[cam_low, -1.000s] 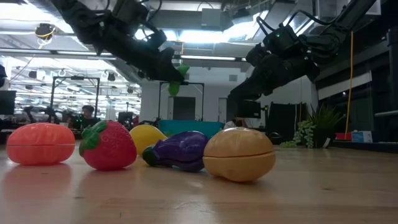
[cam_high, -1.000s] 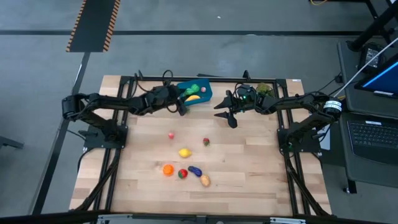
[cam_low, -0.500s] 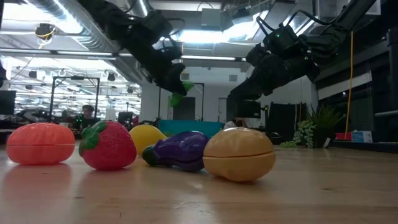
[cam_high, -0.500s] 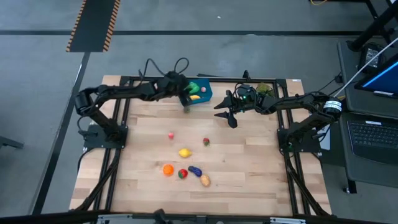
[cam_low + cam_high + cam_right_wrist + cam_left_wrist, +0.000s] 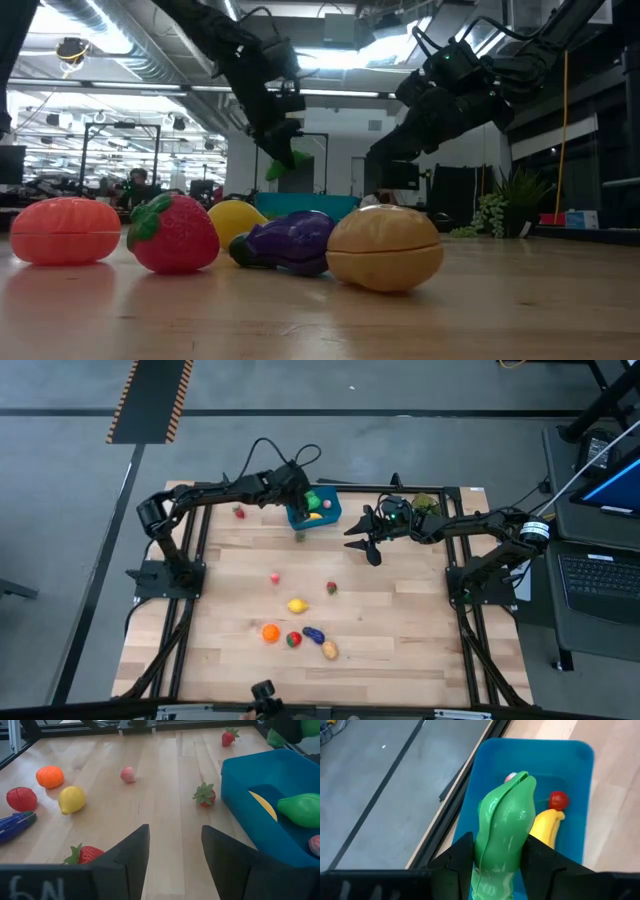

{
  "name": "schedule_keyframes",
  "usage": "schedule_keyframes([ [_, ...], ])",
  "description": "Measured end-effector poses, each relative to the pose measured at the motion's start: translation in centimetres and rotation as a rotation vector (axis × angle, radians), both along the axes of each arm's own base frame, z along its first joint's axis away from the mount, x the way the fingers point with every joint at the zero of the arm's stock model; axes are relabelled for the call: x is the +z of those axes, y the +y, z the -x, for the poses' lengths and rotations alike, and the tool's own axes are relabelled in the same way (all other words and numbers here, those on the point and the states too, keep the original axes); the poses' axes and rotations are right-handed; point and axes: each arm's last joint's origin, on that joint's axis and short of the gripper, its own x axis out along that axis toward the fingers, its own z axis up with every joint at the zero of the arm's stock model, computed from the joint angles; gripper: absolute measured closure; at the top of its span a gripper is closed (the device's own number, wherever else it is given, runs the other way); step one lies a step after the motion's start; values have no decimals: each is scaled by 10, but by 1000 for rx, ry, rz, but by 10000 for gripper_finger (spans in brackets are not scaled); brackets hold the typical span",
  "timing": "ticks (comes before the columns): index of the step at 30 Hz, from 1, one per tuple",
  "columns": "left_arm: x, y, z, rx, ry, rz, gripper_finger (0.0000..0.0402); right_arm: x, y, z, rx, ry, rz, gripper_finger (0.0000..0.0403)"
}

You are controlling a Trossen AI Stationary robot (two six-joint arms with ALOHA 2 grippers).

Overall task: Pick and placing Produce into tupperware
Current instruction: Put the pea pod into the blue bin

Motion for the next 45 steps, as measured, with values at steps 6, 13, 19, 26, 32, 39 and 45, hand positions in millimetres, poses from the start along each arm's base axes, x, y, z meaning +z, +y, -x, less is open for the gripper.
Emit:
schedule_keyframes([
  [6,0,12,-7,-3,61,21,280,0,0,0,0,0,0,220],
  [13,5,17,-17,-39,66,8,280,0,0,0,0,0,0,220],
  [19,4,16,-13,-57,110,21,280,0,0,0,0,1,-1,220],
  [26,-5,20,-11,-75,139,70,280,0,0,0,0,1,0,220],
  [32,-10,21,-13,-113,135,113,280,0,0,0,0,0,0,220],
  [39,-19,30,-28,-124,184,162,280,0,0,0,0,-1,0,220],
  [45,-27,40,-42,-143,284,221,280,0,0,0,0,-1,0,220],
])
